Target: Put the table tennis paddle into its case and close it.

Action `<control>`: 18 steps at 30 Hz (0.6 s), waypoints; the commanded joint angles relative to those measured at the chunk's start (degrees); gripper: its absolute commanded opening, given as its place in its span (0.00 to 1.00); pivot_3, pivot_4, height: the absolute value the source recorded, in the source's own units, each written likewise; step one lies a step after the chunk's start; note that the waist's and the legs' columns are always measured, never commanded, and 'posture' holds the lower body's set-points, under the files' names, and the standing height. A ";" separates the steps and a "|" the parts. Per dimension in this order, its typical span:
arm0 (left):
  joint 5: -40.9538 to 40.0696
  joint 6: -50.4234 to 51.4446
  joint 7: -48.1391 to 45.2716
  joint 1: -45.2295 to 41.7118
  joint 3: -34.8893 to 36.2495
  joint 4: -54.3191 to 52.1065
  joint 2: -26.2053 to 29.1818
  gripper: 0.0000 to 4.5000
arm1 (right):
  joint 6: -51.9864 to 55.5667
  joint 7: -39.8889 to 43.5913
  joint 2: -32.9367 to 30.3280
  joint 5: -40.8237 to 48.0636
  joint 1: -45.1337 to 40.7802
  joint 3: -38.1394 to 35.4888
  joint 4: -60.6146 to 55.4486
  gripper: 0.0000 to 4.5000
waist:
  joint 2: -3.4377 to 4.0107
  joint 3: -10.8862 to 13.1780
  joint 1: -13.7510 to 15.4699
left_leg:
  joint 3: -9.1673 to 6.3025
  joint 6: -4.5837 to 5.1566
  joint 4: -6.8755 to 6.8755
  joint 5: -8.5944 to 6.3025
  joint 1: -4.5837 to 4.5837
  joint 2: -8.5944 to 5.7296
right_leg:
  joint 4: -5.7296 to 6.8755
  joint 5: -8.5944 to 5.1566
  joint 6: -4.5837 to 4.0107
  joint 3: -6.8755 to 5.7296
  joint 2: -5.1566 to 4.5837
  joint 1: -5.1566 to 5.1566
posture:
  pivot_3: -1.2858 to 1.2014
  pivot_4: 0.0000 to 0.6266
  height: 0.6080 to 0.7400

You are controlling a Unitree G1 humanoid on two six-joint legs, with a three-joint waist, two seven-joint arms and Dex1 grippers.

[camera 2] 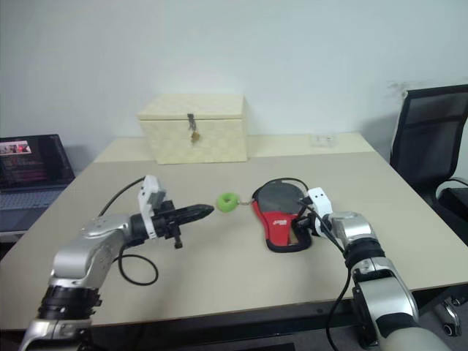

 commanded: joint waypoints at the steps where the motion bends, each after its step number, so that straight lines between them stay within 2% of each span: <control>1: -3.30 1.95 -2.65 2.16 1.10 -5.57 2.55 0.00 | 6.35 2.89 4.26 3.25 3.15 2.12 -7.74 0.00 | 0.00 0.00 -0.17 | 0.02 0.00 -0.13 0.00 0.00 0.00 | 0.01 -0.04 -0.09 0.02 0.02 -0.08 | 0.52 0.24 1.00; 9: -7.79 5.99 -3.54 8.70 1.94 -13.13 4.91 0.00 | 21.60 -4.00 10.89 6.72 13.40 2.73 -32.31 0.00 | 0.00 0.00 -0.62 | -0.07 -0.22 -0.66 -0.15 -0.03 0.31 | 0.06 -0.35 -0.81 0.22 0.49 -0.41 | 0.52 0.24 1.00; 18: -11.36 7.50 -4.95 14.10 4.42 -16.70 8.73 0.00 | 34.65 -8.35 12.42 11.09 22.36 3.95 -52.91 0.00 | 0.04 0.03 -0.16 | -0.11 -0.29 -0.68 -0.18 -0.22 0.35 | 0.01 -0.50 -0.82 -0.01 0.53 -0.50 | 0.52 0.24 1.00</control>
